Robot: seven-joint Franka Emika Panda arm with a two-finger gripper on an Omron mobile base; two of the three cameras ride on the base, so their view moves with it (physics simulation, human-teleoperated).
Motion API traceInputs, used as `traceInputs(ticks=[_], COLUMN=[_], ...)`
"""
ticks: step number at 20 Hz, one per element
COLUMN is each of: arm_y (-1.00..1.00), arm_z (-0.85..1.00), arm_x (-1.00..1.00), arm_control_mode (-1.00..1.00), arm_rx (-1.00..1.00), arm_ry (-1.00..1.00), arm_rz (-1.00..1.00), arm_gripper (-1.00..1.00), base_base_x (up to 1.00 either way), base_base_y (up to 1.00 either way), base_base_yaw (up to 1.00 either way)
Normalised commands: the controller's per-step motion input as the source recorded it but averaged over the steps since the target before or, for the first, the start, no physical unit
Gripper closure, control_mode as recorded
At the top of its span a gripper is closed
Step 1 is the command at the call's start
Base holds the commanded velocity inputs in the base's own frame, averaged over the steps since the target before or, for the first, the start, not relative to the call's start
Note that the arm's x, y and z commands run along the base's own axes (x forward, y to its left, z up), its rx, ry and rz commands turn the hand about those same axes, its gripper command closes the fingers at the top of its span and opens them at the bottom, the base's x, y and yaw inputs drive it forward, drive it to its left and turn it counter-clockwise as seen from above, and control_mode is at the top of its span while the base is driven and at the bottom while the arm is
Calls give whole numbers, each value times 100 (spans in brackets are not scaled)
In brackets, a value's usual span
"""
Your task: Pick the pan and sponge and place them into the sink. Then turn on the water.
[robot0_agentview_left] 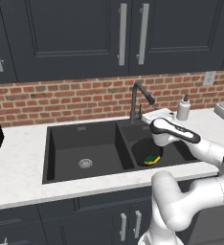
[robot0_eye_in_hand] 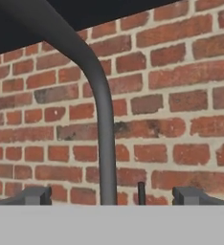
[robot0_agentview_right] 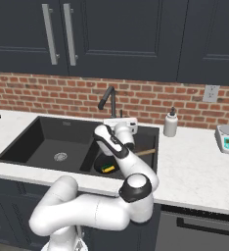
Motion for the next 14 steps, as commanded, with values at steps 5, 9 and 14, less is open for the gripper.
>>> traceInputs(ticks=[5, 9, 14], arm_y=[13, 0, 0], arm_z=[-13, -14, -11], arm_x=[22, 29, 25], arm_control_mode=[-100, -100, -100], arm_rx=[0, 0, 0], arm_ry=[3, 3, 3], arm_rz=[0, 0, 0], arm_gripper=[-100, -100, -100], base_base_x=[0, 0, 0], base_base_y=[0, 0, 0], base_base_yaw=[0, 0, 0])
